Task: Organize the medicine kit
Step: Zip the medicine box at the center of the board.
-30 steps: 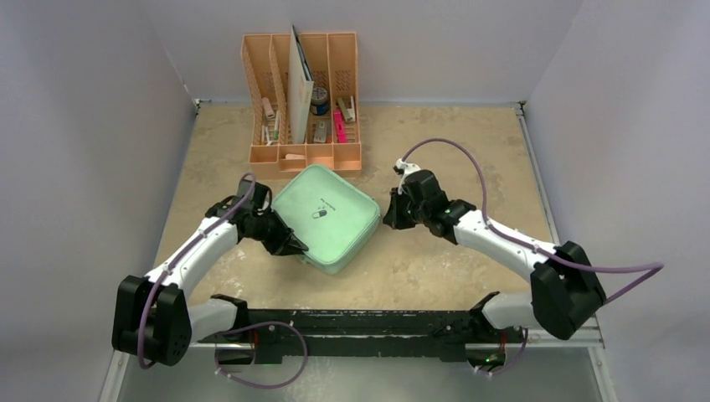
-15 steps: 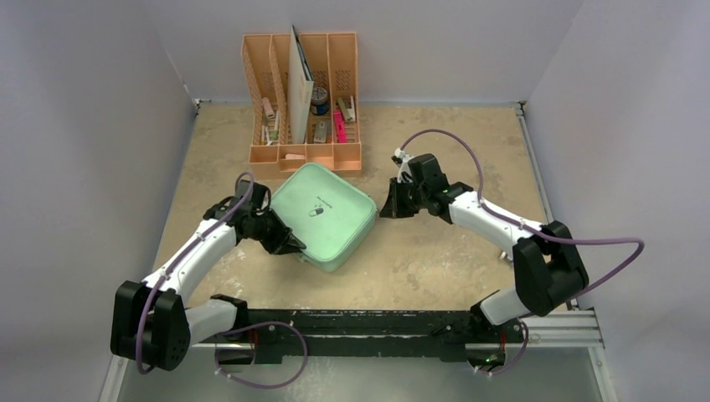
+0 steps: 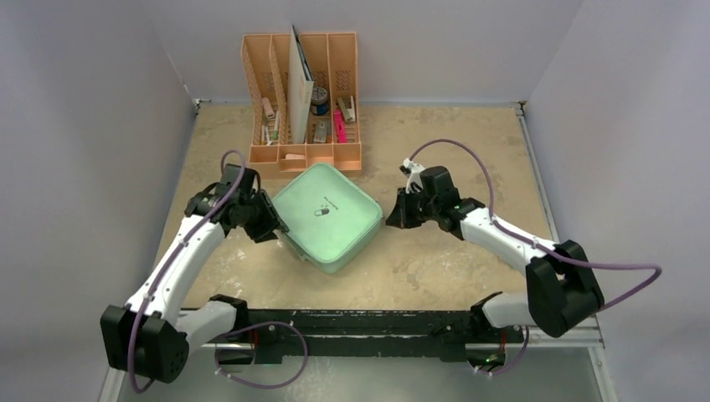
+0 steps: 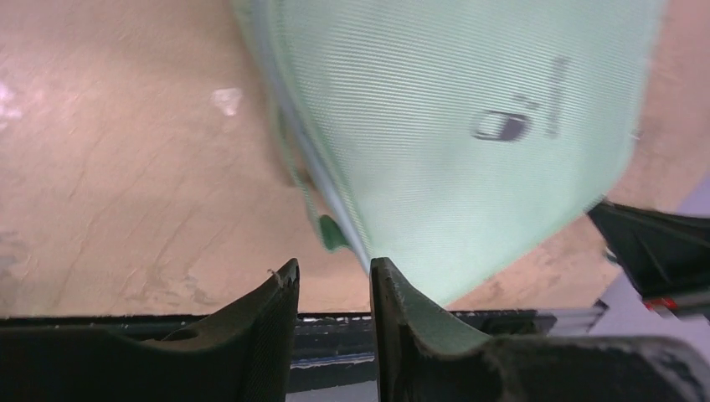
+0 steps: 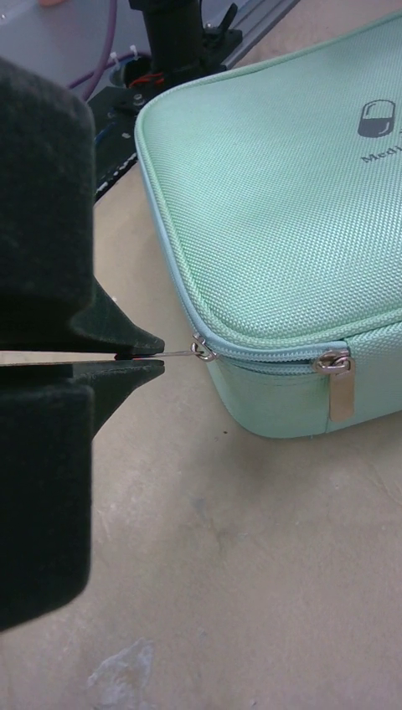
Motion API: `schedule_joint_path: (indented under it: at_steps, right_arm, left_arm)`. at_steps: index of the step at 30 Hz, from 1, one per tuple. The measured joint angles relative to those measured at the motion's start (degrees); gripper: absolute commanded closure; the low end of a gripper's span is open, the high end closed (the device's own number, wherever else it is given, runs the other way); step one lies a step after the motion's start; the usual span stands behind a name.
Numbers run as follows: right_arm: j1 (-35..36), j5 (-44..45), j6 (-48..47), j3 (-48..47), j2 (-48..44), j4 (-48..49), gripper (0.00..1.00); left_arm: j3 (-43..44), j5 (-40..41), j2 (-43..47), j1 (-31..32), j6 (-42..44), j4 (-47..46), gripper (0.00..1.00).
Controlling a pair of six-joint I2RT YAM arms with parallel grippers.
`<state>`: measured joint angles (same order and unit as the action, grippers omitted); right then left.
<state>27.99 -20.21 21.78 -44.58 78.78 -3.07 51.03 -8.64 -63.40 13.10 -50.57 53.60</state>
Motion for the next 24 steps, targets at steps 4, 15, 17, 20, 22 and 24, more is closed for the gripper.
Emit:
schedule_joint_path:
  at_steps: [4,15,17,20,22,24]
  right_arm:
    - [1.1,1.3,0.4,2.5,-3.6,-0.7,1.00]
    - [13.7,3.8,6.8,4.8,-6.5,-1.1,1.00]
    - [15.6,3.8,7.8,4.8,-6.5,-1.1,1.00]
    - [17.3,4.1,8.9,4.8,-6.5,-1.1,1.00]
    - [17.7,4.3,9.3,4.8,-6.5,-1.2,1.00]
    - [17.8,4.7,9.5,4.8,-6.5,-1.3,1.00]
  left_arm:
    - [2.4,-5.9,4.6,-0.1,6.1,-4.1,0.66]
    - [-1.5,-23.4,-1.7,4.6,9.2,-22.4,0.73]
    - [-1.6,-23.7,-3.0,7.5,9.8,-24.3,0.75]
    - [-2.1,-24.1,-4.0,10.8,9.8,-28.4,0.77]
    - [-3.2,-24.1,-4.7,11.7,9.7,-31.3,0.78]
    - [-4.5,-23.8,-5.5,12.1,9.6,-33.5,0.78]
